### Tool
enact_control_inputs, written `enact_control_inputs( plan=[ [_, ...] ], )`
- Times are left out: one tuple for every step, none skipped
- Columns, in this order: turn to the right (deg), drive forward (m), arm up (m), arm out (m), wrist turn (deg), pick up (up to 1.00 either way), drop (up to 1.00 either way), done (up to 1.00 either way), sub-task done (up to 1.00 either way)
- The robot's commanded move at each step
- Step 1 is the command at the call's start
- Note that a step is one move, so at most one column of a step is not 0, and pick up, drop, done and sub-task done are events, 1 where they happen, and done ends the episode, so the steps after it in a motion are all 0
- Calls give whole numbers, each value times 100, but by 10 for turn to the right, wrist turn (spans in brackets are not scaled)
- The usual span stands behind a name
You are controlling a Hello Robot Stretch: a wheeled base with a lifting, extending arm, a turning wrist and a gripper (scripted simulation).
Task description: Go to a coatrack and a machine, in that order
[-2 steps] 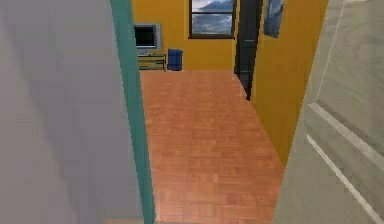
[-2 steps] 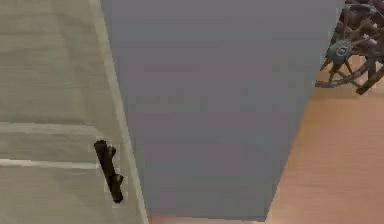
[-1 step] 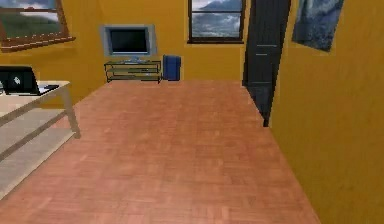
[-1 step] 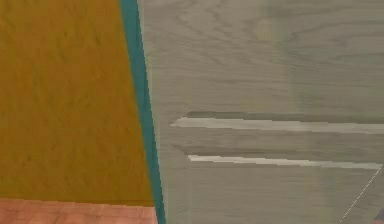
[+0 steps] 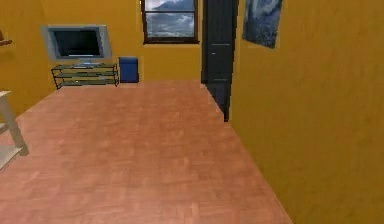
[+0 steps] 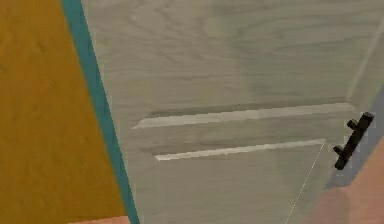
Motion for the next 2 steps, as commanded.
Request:
enact_control_inputs(
  plan=[
    [0,20,0,0,0,0,0,0,0],
    [-450,0,0,0,0,0,0,0,0]
  ],
)
